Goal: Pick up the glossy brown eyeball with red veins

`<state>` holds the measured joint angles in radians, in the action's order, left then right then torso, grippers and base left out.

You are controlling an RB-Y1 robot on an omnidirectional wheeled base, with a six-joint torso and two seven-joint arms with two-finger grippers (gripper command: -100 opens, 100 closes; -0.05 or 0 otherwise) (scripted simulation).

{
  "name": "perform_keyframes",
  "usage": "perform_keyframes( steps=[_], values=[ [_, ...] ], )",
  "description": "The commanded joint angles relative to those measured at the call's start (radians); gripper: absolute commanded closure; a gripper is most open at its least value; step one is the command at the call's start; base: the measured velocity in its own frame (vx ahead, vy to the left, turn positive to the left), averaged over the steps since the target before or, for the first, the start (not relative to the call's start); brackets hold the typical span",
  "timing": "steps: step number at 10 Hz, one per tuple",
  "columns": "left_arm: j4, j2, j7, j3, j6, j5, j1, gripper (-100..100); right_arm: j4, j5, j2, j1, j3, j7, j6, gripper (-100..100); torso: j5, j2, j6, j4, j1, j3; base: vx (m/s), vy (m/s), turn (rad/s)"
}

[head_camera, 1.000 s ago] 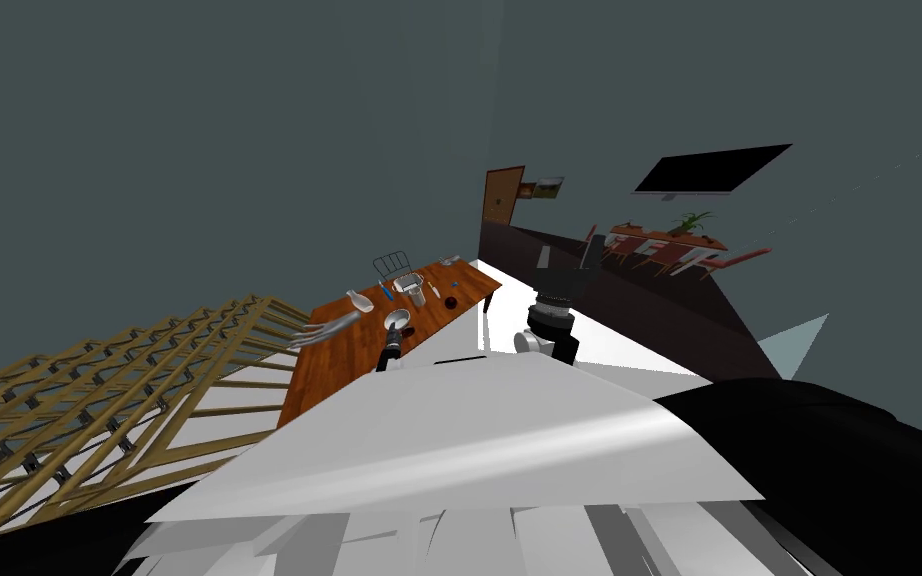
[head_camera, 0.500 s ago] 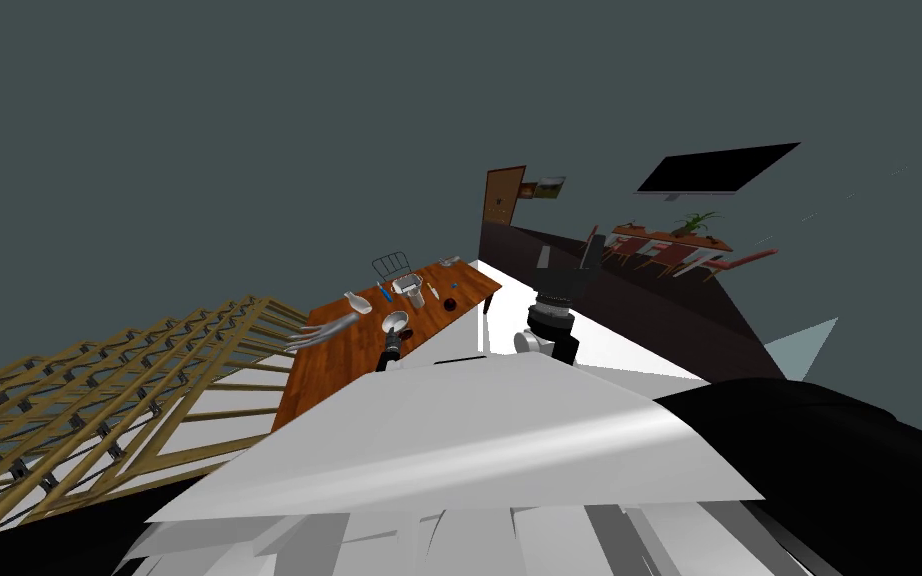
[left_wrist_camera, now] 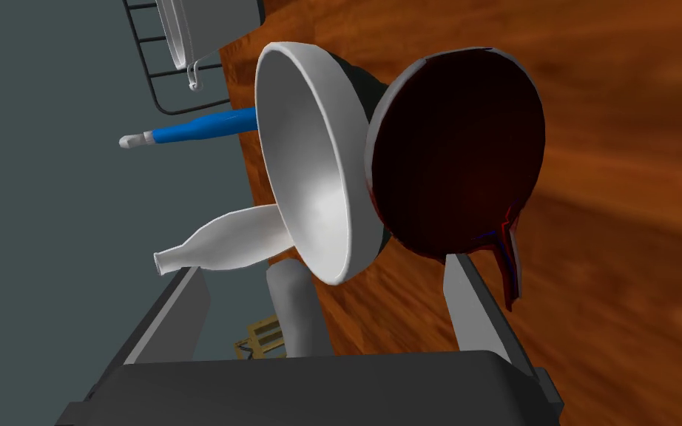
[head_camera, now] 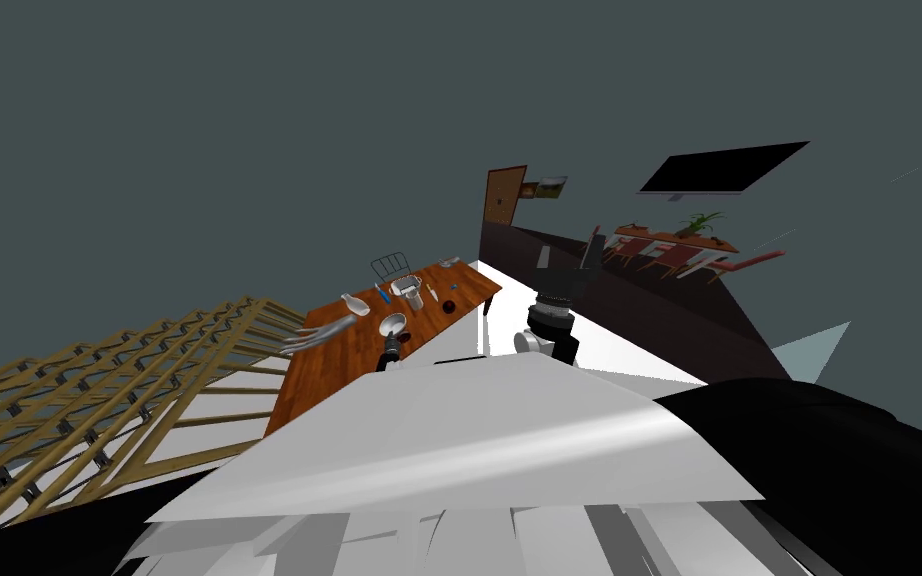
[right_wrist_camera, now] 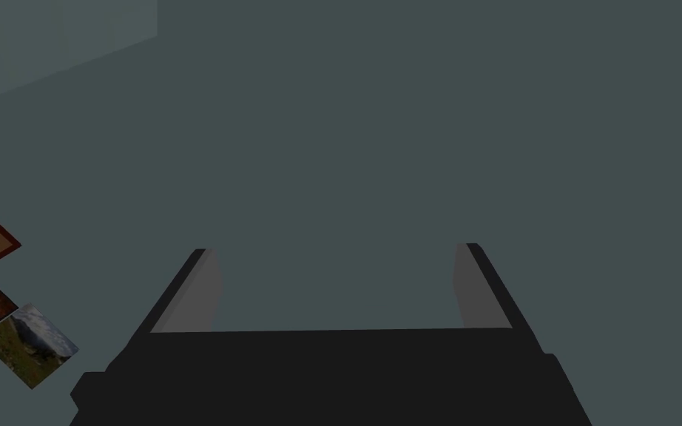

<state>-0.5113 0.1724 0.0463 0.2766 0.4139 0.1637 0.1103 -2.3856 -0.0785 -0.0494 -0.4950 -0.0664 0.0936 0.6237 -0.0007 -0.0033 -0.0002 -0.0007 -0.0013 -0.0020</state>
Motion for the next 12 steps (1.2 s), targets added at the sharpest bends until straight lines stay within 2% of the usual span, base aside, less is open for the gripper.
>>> perform_keyframes(
  steps=[1, 2, 3, 4, 5, 6, 7, 9, 10, 11, 12],
  values=[
    [0.036, 0.0, -0.002, 0.011, 0.001, 0.002, 0.012, -100, 0.0, 0.0, 0.0, 0.0, 0.0, 0.0, 0.0, 0, 0.0, 0.0, 0.0, 0.0, 0.0, 0.0, 0.043, -0.02, 0.012],
    [0.077, 0.001, -0.004, 0.029, -0.001, 0.004, 0.029, -100, 0.0, 0.0, 0.0, 0.0, 0.0, 0.0, 0.0, 0, 0.0, 0.001, 0.0, 0.0, 0.0, 0.0, 0.05, -0.023, 0.011],
    [0.077, 0.001, -0.004, 0.029, -0.001, 0.004, 0.029, -100, 0.0, 0.0, 0.0, 0.0, 0.0, 0.0, 0.0, 0, 0.0, 0.0, 0.0, 0.0, 0.0, 0.0, 0.039, -0.017, 0.012],
    [0.104, 0.002, -0.006, 0.045, -0.003, 0.006, 0.044, -100, 0.0, 0.0, 0.0, 0.0, 0.0, 0.0, 0.0, 0, 0.0, 0.001, 0.0, 0.0, 0.001, 0.0, 0.042, -0.018, 0.008],
    [0.115, 0.002, -0.006, 0.045, -0.003, 0.006, 0.044, -100, 0.0, 0.0, 0.0, 0.0, 0.0, 0.0, 0.0, 0, 0.0, 0.001, 0.0, 0.0, 0.001, 0.0, 0.04, -0.016, 0.006],
    [0.147, 0.003, -0.008, 0.06, -0.004, 0.008, 0.058, -100, 0.0, 0.0, 0.0, 0.0, 0.0, 0.0, 0.0, 0, 0.0, 0.001, 0.0, 0.0, 0.001, 0.0, 0.046, -0.02, 0.013],
    [0.147, 0.003, -0.008, 0.06, -0.004, 0.008, 0.058, -100, 0.0, 0.0, 0.0, 0.0, 0.0, 0.0, 0.0, 0, 0.0, 0.001, 0.0, 0.0, 0.0, 0.0, 0.041, -0.016, 0.006],
    [0.198, 0.006, -0.011, 0.085, -0.006, 0.01, 0.082, -100, 0.0, 0.0, 0.0, 0.0, 0.0, 0.0, 0.0, 0, 0.0, 0.001, 0.0, 0.0, 0.001, 0.0, 0.053, -0.003, 0.008],
    [0.22, 0.011, -0.006, 0.076, 0.012, 0.01, 0.091, -100, 0.0, 0.0, 0.0, 0.0, 0.0, 0.0, 0.0, 0, 0.0, 0.0, 0.0, 0.0, 0.002, 0.0, 0.034, 0.0, 0.0],
    [0.227, 0.011, -0.006, 0.077, 0.016, 0.01, 0.094, 0, 0.0, 0.0, 0.0, 0.0, 0.0, 0.0, 0.0, 0, 0.0, 0.001, 0.0, 0.0, 0.002, 0.0, 0.006, 0.0, 0.0],
    [0.227, -0.005, -0.009, 0.079, 0.046, 0.009, 0.069, -100, 0.0, 0.0, 0.0, 0.0, 0.0, 0.0, 0.0, 0, 0.0, 0.003, 0.0, 0.0, 0.002, 0.001, 0.073, 0.058, -0.028]
  ],
)
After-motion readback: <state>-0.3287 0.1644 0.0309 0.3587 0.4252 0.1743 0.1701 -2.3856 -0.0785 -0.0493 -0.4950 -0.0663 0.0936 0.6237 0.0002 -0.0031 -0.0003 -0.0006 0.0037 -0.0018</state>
